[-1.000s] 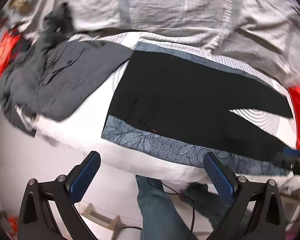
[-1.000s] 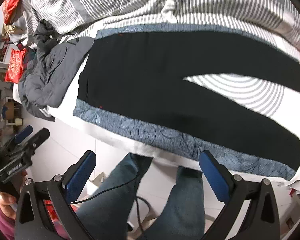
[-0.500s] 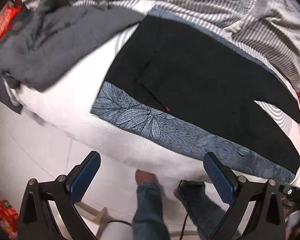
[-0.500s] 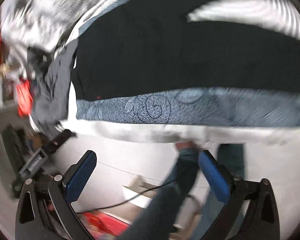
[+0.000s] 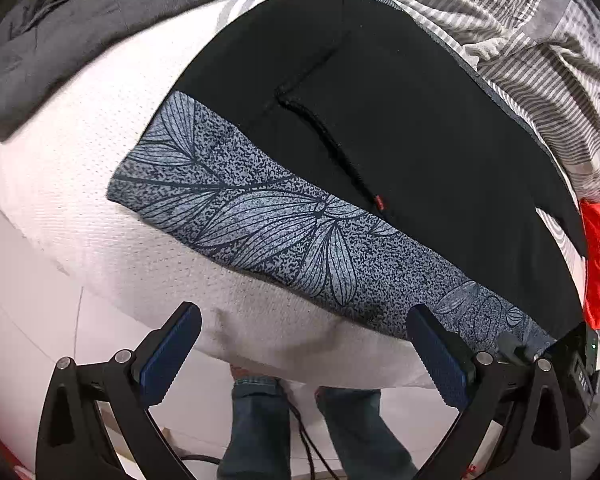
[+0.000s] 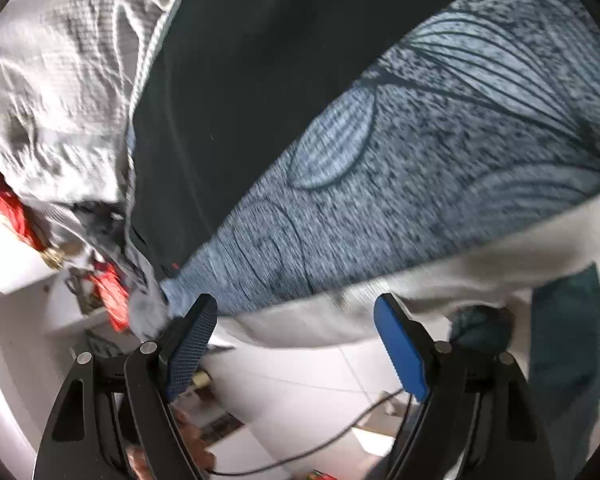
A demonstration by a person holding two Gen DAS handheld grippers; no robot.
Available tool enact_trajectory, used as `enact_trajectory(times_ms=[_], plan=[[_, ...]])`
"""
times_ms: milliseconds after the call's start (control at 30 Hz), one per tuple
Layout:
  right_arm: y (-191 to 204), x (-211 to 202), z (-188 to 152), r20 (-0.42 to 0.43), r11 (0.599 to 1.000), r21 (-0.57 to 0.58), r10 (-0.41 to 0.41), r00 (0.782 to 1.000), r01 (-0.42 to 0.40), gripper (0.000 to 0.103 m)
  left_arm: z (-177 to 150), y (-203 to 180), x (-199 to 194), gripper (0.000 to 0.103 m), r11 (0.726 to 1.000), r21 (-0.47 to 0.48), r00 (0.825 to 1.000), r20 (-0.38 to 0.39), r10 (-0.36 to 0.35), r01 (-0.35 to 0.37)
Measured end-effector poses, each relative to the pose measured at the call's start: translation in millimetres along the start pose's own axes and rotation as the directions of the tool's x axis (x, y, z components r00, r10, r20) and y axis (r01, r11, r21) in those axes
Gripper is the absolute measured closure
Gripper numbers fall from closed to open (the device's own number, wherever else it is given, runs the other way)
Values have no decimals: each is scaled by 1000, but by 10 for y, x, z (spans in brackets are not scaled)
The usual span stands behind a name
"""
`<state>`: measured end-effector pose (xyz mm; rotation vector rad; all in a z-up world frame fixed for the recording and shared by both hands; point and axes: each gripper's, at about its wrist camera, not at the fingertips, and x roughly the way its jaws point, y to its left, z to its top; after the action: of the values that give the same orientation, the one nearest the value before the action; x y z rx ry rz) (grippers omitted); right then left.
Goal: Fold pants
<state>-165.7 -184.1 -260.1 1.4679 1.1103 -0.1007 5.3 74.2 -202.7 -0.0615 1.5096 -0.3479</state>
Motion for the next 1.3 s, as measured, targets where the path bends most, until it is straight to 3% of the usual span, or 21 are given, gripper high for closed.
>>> enact_trajectory(times_ms=[133, 233, 267, 300, 500, 767, 833, 900, 933, 967, 1000, 1033, 1133, 1300], plan=[[-10, 62, 97, 34, 996, 53, 63, 997, -65, 25, 25, 19, 58, 0, 999, -16, 999, -10, -41, 41], [78, 101, 141, 41, 989, 89, 118, 992, -121, 55, 37, -5, 90, 0, 998, -12, 998, -21, -59, 58], [125, 91, 153, 40, 987, 85, 133, 990, -136, 74, 42, -18, 96, 0, 997, -10, 997, -24, -71, 71], [174, 74, 152, 39, 985, 81, 151, 988, -154, 83, 43, -20, 98, 0, 997, -13, 996, -27, -82, 82], [386, -81, 161, 32, 976, 49, 209, 977, -211, 85, 83, 48, 104, 0, 971, -120, 977, -28, -213, 209], [381, -108, 190, 6, 982, 30, 188, 982, -188, 85, 328, 142, 86, 0, 935, -240, 965, 23, -262, 260], [369, -83, 204, -2, 983, 34, 179, 984, -179, 85, 367, 201, 113, 24, 928, -277, 967, 17, -254, 249], [333, -62, 220, -8, 984, 47, 173, 985, -172, 85, 396, 237, 157, 29, 921, -315, 970, -3, -243, 230], [327, -37, 242, -11, 984, 57, 168, 986, -167, 85, 392, 254, 147, 37, 920, -318, 970, 1, -242, 230], [310, -34, 247, -10, 985, 65, 163, 987, -162, 85, 401, 239, 127, 48, 927, -306, 974, 9, -225, 217], [303, -34, 255, -5, 986, 72, 153, 988, -152, 89, 406, 226, 104, 72, 943, -276, 981, 9, -193, 188], [285, -62, 246, 1, 987, 73, 142, 990, -141, 94, 420, 222, 96, 82, 947, -261, 981, 8, -195, 190], [406, -135, 252, 3, 992, 38, 121, 993, -121, 95, 434, 278, -22, 86, 934, -265, 970, 30, -240, 239], [778, -335, 376, -34, 994, -72, 80, 996, -82, 95, 547, 56, -360, 86, 963, -151, 975, 52, -218, 223]])
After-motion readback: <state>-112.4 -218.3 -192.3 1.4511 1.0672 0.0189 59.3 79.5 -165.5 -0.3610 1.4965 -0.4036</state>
